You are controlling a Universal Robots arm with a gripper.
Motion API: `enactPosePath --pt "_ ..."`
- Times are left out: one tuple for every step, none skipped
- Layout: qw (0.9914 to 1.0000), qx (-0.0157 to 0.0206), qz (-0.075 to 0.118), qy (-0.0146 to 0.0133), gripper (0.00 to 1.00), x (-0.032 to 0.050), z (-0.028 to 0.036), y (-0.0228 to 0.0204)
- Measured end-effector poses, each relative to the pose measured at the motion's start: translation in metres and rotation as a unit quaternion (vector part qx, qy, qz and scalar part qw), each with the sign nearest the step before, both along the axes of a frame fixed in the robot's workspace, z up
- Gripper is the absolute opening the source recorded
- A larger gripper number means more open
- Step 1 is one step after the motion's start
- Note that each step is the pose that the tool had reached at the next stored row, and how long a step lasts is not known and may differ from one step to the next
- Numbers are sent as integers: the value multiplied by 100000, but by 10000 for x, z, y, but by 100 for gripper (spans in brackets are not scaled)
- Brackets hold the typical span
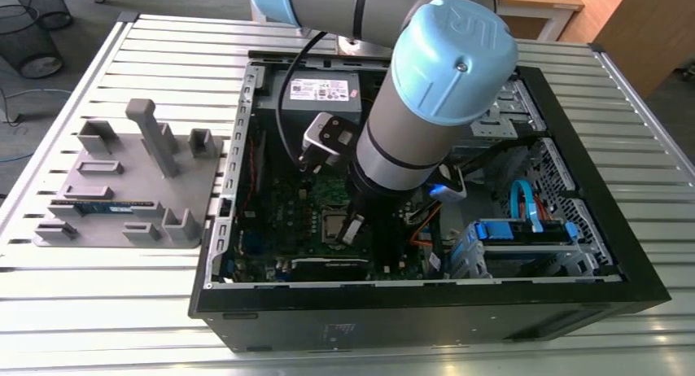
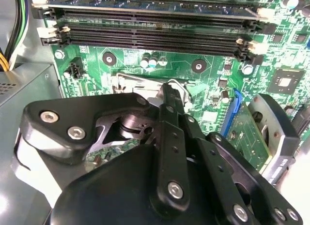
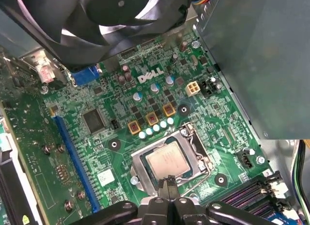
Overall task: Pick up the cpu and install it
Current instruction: 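Install the first cpu locking lever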
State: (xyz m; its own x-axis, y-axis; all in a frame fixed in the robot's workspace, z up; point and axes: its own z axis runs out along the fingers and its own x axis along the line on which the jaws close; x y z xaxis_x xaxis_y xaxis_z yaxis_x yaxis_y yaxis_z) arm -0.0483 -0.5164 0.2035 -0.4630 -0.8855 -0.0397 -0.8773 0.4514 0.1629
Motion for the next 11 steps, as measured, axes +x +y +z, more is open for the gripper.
enactPosePath --pt "100000 -3 -22 -1 11 0 0 2" --pt "100000 -12 -48 1 11 -1 0 5" --pt "100000 -16 -69 3 11 -1 1 10" --pt "100000 -10 -91 2 11 -1 0 17" --pt "100000 -2 -104 2 11 -1 -1 27" --pt "100000 -5 -112 2 11 -1 0 35" --pt "100000 1 -120 1 11 -1 -1 44" --pt "100000 7 -130 -1 11 -1 -1 53" --pt "100000 4 -142 -3 11 0 -1 60" --pt "100000 4 -149 -4 11 0 -1 67" --pt "100000 5 -156 -3 11 0 -1 73"
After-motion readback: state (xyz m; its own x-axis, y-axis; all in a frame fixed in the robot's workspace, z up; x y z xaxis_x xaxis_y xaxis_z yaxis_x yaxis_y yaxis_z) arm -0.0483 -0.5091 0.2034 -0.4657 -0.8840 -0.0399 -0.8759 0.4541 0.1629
